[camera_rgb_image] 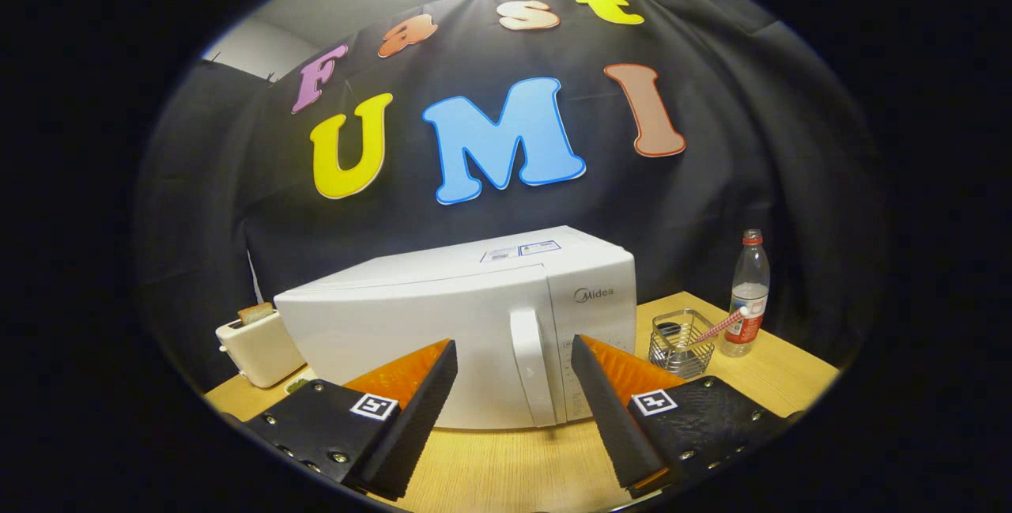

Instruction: Open the microwave, put the food inside, and close the microwave door.

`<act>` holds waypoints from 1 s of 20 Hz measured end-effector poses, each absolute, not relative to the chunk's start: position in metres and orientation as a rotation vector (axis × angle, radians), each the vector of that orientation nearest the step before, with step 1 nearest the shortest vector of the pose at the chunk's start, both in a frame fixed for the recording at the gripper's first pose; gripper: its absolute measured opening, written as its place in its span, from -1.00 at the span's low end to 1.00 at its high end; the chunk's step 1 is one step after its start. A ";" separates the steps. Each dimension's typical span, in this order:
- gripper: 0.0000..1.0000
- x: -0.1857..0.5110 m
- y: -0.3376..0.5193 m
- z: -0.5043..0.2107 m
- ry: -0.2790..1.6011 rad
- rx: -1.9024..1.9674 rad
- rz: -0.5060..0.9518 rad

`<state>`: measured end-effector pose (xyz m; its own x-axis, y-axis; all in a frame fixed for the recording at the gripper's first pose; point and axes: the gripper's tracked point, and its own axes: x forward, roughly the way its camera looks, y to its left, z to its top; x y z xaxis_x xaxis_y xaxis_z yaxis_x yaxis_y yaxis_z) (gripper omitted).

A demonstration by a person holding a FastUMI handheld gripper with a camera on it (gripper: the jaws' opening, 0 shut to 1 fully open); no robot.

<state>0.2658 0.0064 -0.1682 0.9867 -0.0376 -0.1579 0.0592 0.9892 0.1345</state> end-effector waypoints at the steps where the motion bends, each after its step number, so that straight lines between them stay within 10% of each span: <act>1: 0.85 0.275 0.003 -0.172 0.155 0.138 -0.069; 9: 0.82 0.304 -0.009 -0.203 0.210 0.074 -0.121; 12: 0.60 0.307 -0.002 -0.202 0.184 0.037 -0.115; 15: -0.30 0.309 -0.010 -0.199 0.174 -0.013 -0.150; 20: -0.51 0.303 -0.005 -0.200 0.209 0.021 -0.105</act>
<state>0.3027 -0.0055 -0.1997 0.9727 -0.1018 -0.2085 0.1061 0.9943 0.0096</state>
